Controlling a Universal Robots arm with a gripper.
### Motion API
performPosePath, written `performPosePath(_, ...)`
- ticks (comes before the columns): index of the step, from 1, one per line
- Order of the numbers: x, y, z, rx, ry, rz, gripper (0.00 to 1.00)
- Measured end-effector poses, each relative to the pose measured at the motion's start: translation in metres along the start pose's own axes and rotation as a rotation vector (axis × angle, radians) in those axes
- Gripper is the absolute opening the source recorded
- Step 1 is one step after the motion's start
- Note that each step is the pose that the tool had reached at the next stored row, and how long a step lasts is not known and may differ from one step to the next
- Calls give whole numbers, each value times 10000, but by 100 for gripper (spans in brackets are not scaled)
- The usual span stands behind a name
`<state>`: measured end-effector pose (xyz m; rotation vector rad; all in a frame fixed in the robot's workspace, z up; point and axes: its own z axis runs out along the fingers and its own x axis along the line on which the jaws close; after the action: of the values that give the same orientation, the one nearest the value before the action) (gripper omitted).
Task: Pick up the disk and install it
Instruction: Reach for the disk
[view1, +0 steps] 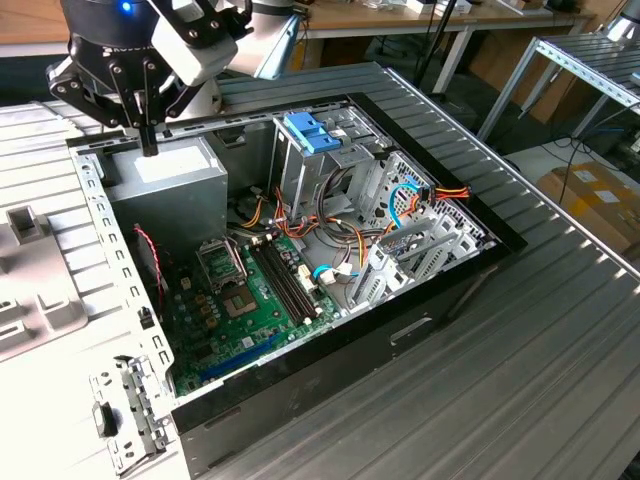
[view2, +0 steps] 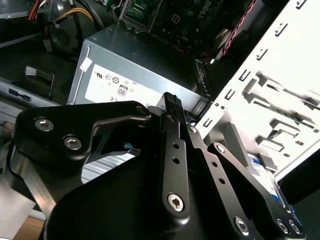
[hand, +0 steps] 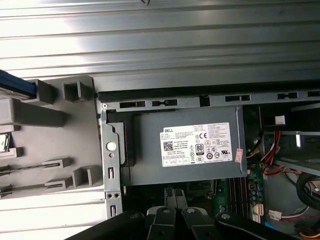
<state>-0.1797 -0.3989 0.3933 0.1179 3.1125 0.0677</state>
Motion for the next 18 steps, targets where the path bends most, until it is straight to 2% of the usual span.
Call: performPosePath(18, 105, -8, -2, 0, 0, 1, 11)
